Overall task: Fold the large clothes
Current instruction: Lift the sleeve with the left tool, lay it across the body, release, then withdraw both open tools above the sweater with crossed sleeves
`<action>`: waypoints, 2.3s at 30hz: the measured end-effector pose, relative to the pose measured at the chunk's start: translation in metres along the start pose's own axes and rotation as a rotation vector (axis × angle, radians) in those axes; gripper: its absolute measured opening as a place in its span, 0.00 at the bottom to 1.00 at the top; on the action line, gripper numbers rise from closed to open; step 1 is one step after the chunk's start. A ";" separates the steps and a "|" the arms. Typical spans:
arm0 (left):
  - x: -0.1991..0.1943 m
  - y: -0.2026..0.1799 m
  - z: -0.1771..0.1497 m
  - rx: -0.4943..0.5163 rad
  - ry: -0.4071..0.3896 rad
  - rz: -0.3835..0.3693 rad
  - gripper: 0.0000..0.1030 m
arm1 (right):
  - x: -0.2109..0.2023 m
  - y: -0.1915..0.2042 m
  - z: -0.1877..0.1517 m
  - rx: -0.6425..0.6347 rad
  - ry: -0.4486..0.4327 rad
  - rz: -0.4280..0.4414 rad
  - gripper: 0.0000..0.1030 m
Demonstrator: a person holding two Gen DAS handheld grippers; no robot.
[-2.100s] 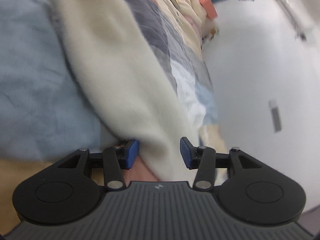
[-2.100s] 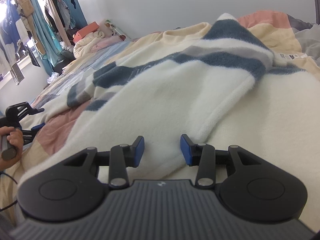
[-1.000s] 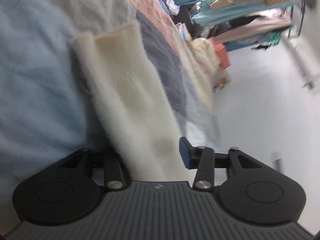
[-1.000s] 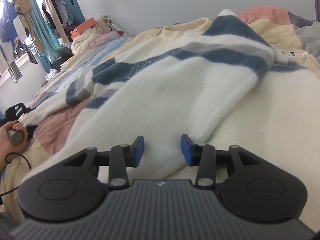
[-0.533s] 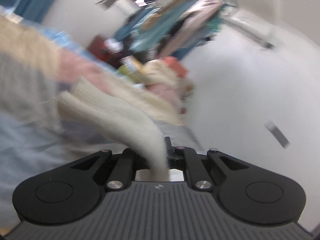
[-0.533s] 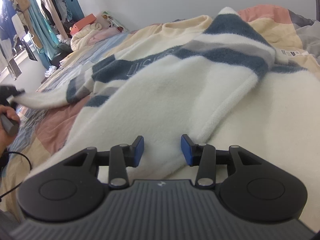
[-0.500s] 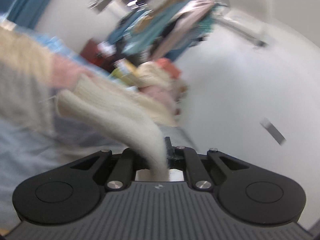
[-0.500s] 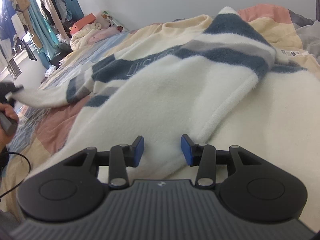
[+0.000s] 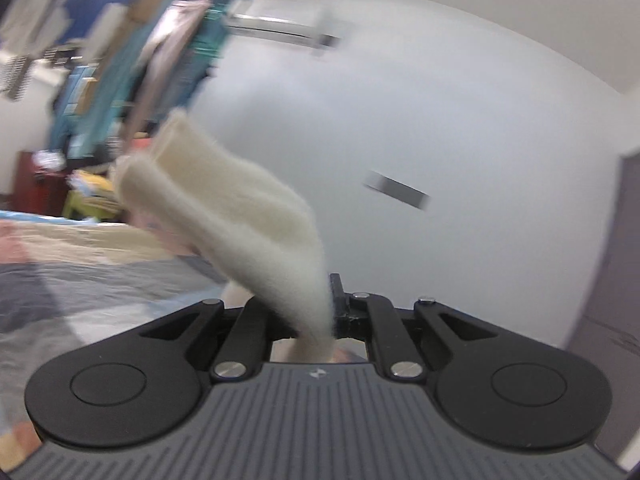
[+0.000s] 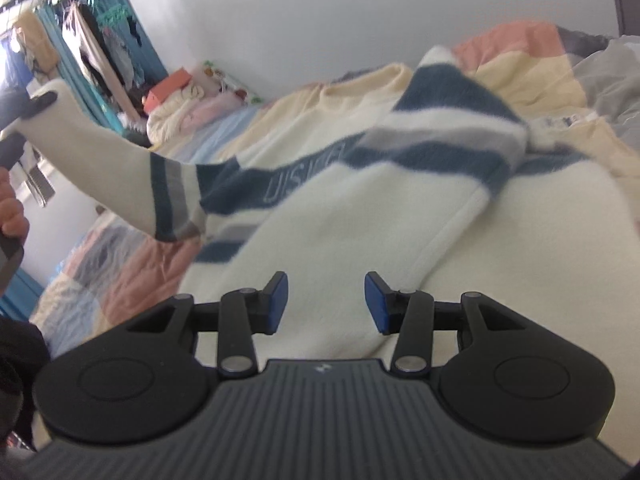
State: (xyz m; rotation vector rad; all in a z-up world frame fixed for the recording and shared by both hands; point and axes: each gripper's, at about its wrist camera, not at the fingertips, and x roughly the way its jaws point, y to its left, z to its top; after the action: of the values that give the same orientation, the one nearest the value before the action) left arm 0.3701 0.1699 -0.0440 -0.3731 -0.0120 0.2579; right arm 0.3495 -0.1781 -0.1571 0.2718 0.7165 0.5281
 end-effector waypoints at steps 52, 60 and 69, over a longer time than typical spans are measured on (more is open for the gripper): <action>-0.033 -0.076 -0.199 0.182 0.643 -0.246 0.62 | -0.034 -0.025 0.003 -0.084 -0.110 -0.067 0.45; 0.001 -0.038 -0.209 0.221 0.732 -0.145 0.62 | 0.004 -0.012 -0.005 -0.163 -0.074 -0.129 0.45; 0.020 -0.017 -0.218 0.175 0.803 -0.120 0.63 | 0.043 -0.007 -0.014 -0.244 -0.001 -0.192 0.45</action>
State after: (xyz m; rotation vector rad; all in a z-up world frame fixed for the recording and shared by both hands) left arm 0.4066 0.0811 -0.2415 -0.2797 0.7711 -0.0234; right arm 0.3697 -0.1597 -0.1942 -0.0250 0.6620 0.4275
